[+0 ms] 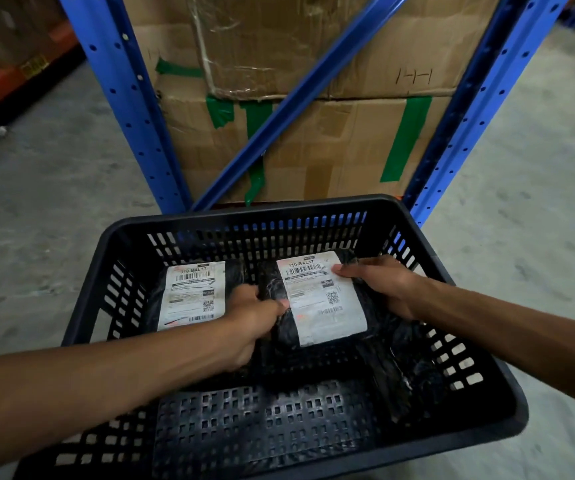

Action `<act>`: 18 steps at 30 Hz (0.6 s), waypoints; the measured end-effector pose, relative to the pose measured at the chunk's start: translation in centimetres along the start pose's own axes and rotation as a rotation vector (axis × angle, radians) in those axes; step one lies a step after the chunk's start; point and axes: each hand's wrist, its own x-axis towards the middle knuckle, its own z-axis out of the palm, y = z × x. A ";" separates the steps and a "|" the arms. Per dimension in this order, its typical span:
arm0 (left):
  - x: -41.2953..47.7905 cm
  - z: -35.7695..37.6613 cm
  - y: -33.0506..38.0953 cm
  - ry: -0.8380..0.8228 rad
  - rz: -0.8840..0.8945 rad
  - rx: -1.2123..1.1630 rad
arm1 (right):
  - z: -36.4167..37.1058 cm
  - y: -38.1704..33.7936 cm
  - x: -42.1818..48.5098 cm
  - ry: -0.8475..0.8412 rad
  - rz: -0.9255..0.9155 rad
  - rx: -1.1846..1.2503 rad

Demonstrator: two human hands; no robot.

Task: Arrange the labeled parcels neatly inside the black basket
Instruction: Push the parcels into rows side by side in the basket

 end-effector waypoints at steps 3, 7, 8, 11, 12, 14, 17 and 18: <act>2.5 1.0 0.6 0.114 -0.015 0.126 | 0.5 0.2 1.8 -0.023 -0.022 -0.044; 4.6 2.6 0.4 0.110 -0.034 0.320 | 0.6 1.6 5.2 -0.020 -0.049 -0.106; 5.0 3.0 0.1 0.078 -0.057 0.369 | 0.7 2.0 5.9 -0.042 -0.040 -0.167; 5.6 3.9 -0.3 0.018 -0.093 0.476 | 1.6 2.4 7.1 -0.146 -0.006 -0.509; 5.5 4.0 -0.3 0.018 -0.087 0.501 | 1.8 2.2 7.2 -0.149 -0.004 -0.600; 5.0 4.2 -0.1 0.032 -0.084 0.524 | 1.6 1.5 7.3 -0.163 0.012 -0.726; 3.1 4.2 -0.6 0.095 0.040 0.543 | 0.3 -0.1 6.0 -0.192 -0.073 -1.060; 2.2 4.3 -1.1 0.123 0.134 0.537 | -0.3 -0.9 5.0 -0.168 -0.160 -1.235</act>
